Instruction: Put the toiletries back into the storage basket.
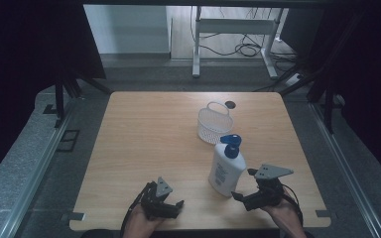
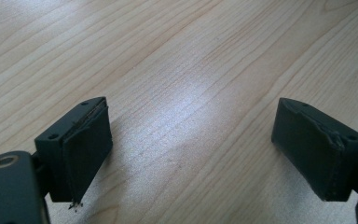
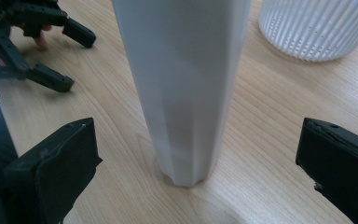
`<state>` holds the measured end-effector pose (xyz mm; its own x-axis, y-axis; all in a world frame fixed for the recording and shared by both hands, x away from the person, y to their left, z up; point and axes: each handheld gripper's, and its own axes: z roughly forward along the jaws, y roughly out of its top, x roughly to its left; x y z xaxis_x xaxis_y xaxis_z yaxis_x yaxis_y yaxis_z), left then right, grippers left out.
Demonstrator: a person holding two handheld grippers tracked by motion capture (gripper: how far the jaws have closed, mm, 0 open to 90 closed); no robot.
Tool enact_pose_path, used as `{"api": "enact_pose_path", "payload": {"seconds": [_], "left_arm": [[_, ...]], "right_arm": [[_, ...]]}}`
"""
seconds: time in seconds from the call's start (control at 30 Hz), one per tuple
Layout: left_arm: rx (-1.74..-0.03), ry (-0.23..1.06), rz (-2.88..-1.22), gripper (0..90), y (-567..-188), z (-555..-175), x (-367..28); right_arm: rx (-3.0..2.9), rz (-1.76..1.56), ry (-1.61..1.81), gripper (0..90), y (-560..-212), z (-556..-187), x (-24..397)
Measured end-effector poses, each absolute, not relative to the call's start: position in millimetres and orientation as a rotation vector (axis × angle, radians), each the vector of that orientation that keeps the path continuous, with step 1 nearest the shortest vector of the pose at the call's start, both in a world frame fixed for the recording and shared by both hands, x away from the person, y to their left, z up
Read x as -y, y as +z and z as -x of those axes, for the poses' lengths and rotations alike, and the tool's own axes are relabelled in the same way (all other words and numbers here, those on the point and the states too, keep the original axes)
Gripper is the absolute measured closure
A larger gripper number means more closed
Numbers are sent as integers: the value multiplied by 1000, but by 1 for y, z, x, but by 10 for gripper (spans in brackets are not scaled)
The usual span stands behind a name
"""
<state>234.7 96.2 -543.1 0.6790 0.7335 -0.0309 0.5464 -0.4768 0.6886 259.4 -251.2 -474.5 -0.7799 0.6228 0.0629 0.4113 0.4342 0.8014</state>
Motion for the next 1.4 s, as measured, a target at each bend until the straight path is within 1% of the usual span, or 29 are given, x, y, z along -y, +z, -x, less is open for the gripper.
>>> {"api": "enact_pose_path", "payload": {"seconds": [0.5,0.8,1.0,1.03,1.23,1.4], "left_arm": [[-982,353,-2201,117,-543,-234,-96],[-986,354,-2200,117,-543,-234,-96],[-990,357,-2199,117,-543,-234,-95],[-990,357,-2198,117,-543,-234,-95],[-995,359,-2196,117,-543,-234,-95],[-999,360,-2195,117,-543,-234,-95]], "right_arm": [[-2428,-904,1257,2,-451,-269,235],[-2415,-923,1283,54,-443,-279,226],[-2405,-912,1289,103,-441,-283,221],[-2403,-907,1282,130,-440,-284,219],[-2390,-893,1284,148,-437,-285,213],[-2390,-877,1273,215,-435,-287,207]]}}
